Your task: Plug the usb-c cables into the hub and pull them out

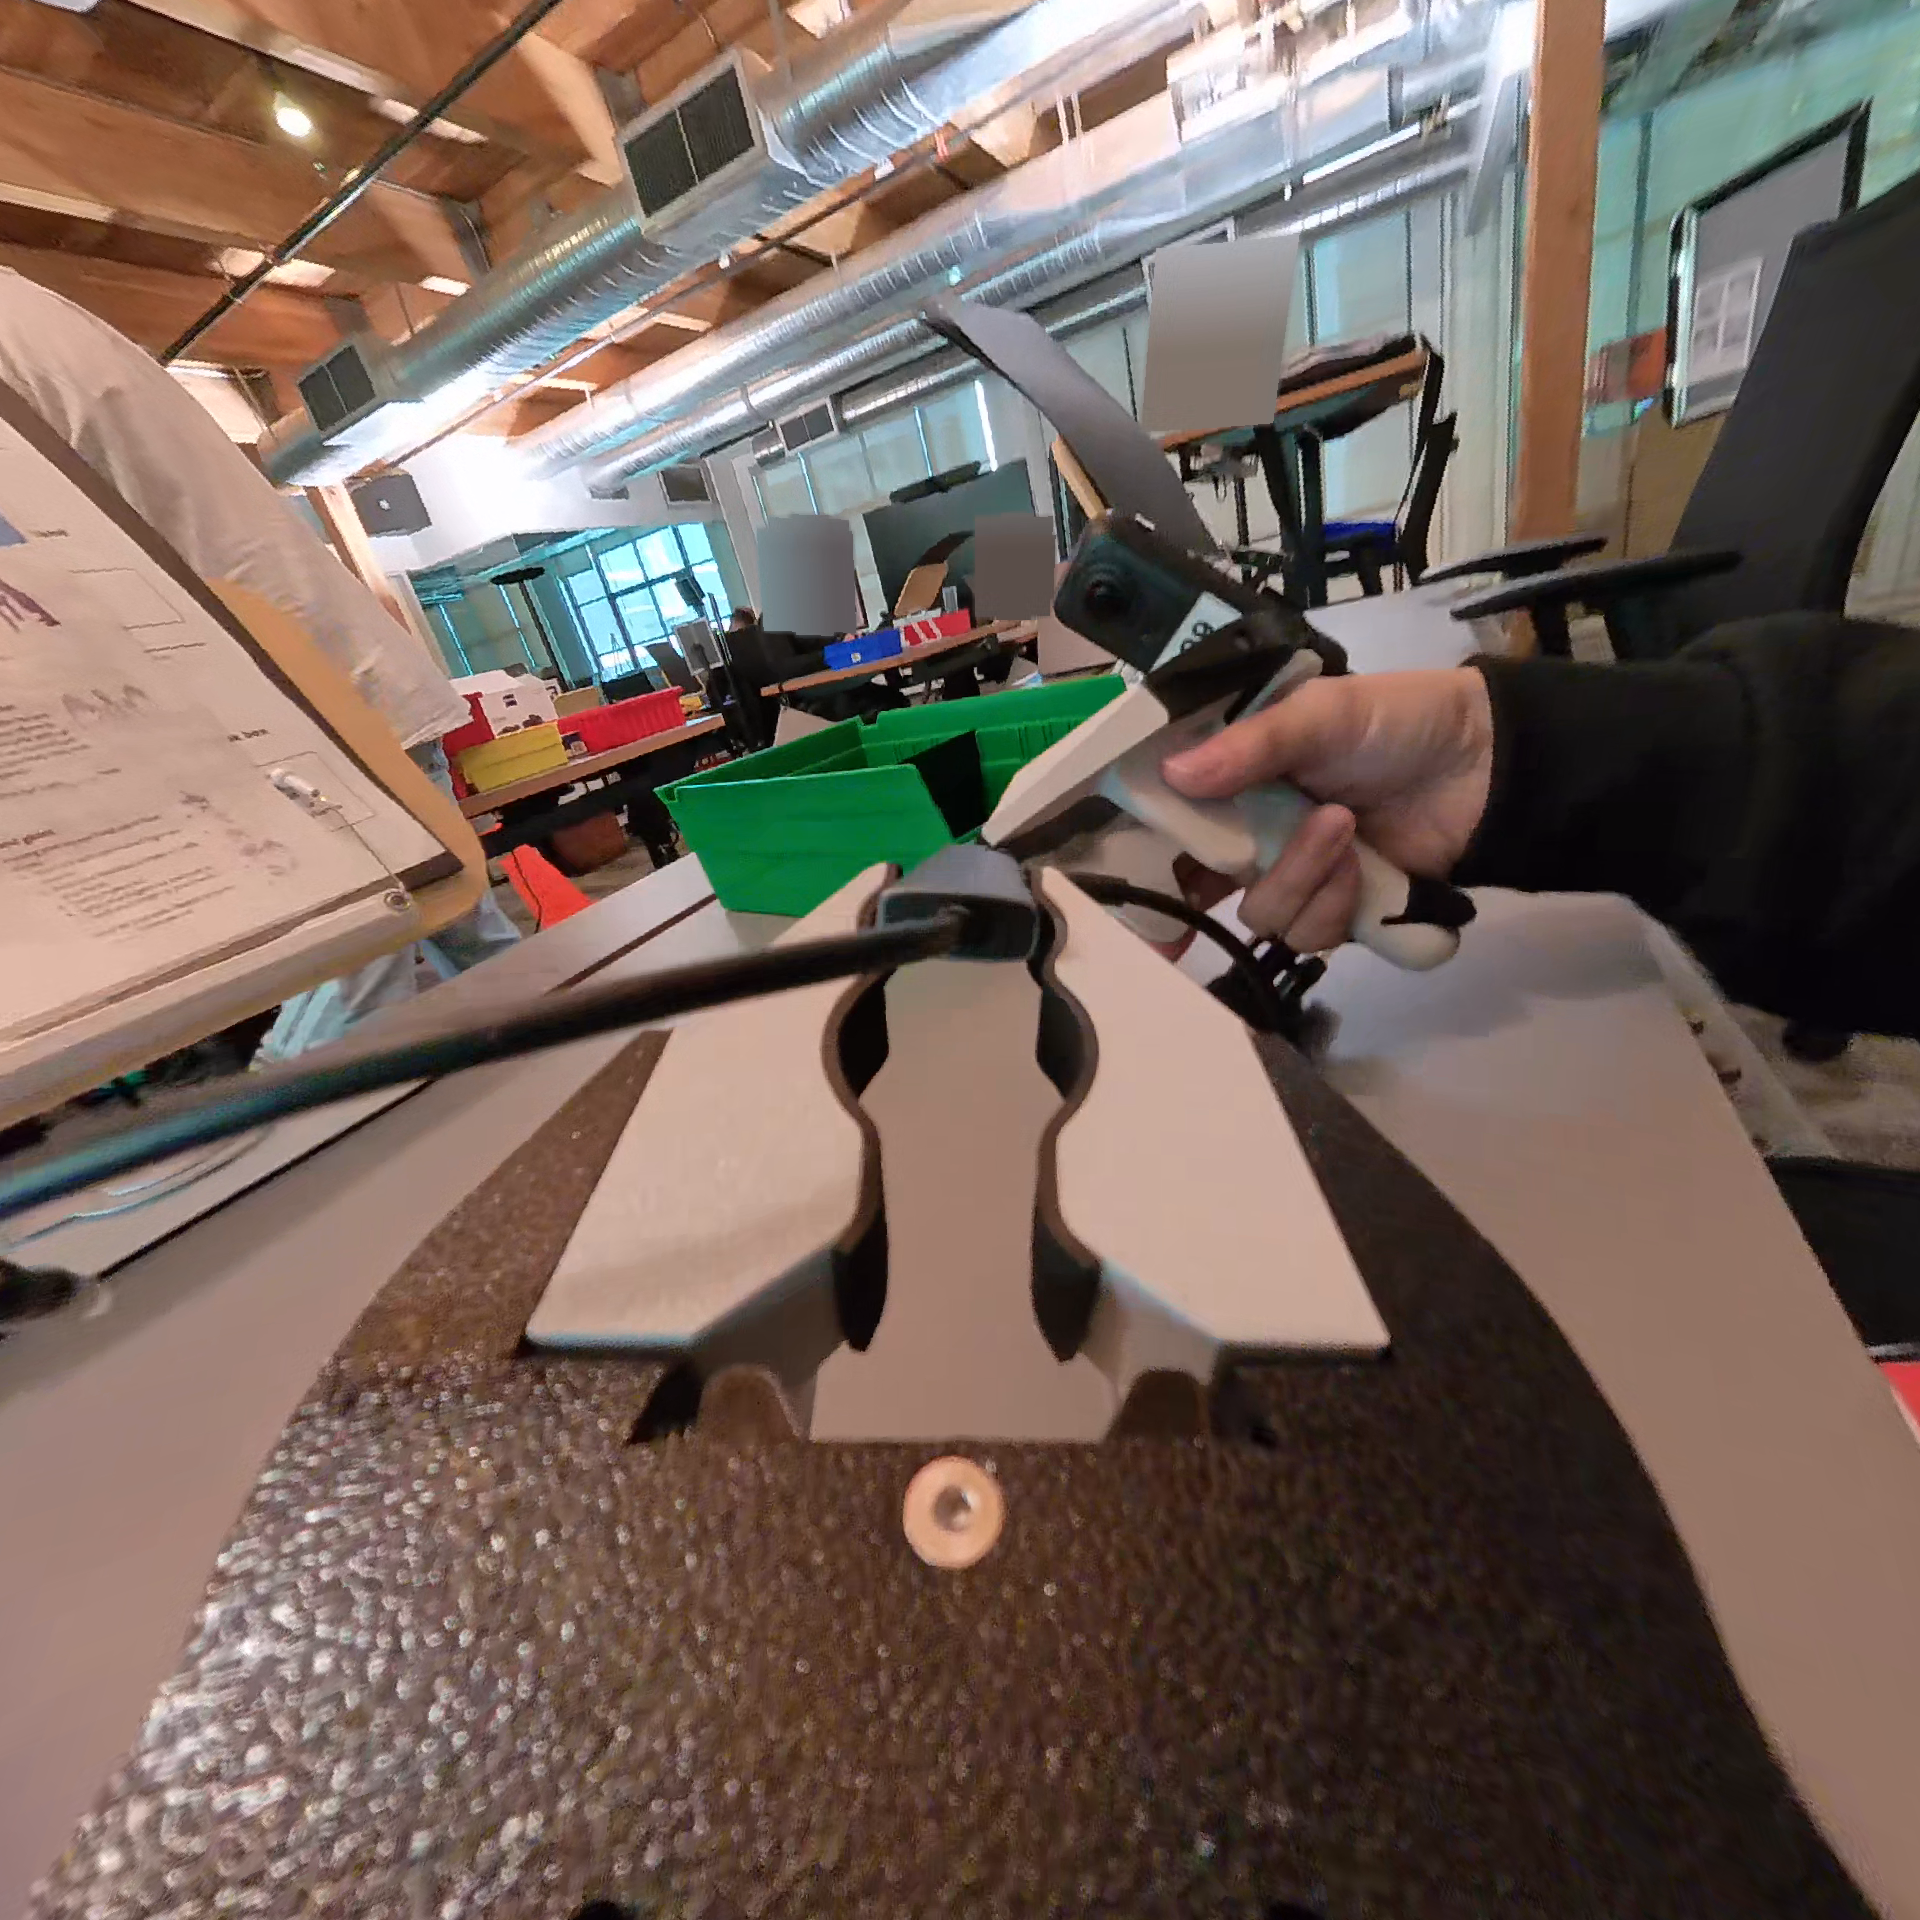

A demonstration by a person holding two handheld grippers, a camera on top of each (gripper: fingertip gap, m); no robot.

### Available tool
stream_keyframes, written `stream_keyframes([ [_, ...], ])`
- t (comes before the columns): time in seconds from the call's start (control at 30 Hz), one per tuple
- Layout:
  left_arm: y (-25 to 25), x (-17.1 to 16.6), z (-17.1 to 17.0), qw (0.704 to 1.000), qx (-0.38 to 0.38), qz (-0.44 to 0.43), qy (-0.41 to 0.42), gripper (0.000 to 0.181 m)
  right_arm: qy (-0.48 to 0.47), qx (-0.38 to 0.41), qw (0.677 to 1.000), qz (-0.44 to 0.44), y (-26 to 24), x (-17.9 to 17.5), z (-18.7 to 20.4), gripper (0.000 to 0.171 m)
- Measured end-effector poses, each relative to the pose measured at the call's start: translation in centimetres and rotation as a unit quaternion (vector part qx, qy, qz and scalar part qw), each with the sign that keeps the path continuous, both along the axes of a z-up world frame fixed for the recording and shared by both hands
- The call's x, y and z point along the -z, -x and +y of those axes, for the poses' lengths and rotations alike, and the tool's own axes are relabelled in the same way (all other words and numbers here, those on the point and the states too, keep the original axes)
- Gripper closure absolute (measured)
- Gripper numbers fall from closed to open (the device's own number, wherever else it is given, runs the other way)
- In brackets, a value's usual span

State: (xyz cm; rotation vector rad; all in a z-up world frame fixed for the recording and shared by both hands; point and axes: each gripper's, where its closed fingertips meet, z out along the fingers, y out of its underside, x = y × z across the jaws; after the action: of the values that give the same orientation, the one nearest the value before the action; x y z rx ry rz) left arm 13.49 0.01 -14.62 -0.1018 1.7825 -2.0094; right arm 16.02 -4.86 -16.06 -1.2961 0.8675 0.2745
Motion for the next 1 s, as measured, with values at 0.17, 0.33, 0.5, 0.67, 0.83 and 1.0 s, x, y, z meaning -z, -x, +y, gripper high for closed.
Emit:
stream_keyframes([
  [0.17,0.4,1.0,-0.9,0.998,-0.009,-0.038,-0.052,0.160,0.019,-0.037,0.999,-0.010,1.1,0.0,1.2,0.158],
  [0.33,-0.1,1.8,-1.1,0.995,-0.039,-0.041,-0.088,0.160,0.047,-0.015,0.998,-0.029,0.6,0.3,1.5,0.157],
  [0.5,-2.6,1.3,0.6,0.989,-0.124,-0.026,-0.076,0.160,0.126,0.044,0.979,-0.157,0.2,-0.4,2.6,0.131],
  [0.67,-3.3,0.8,1.5,0.986,-0.155,-0.023,-0.059,0.160,0.217,0.077,0.941,-0.248,0.4,0.1,5.9,0.129],
  [0.83,-3.5,0.4,1.9,0.988,-0.153,-0.006,-0.034,0.160,0.213,0.144,0.925,-0.279,-0.4,-0.6,5.9,0.159],
  [1.0,-3.3,0.4,1.8,0.989,-0.146,-0.008,-0.034,0.160,0.203,0.136,0.931,-0.273,-0.3,-0.3,6.0,0.159],
])
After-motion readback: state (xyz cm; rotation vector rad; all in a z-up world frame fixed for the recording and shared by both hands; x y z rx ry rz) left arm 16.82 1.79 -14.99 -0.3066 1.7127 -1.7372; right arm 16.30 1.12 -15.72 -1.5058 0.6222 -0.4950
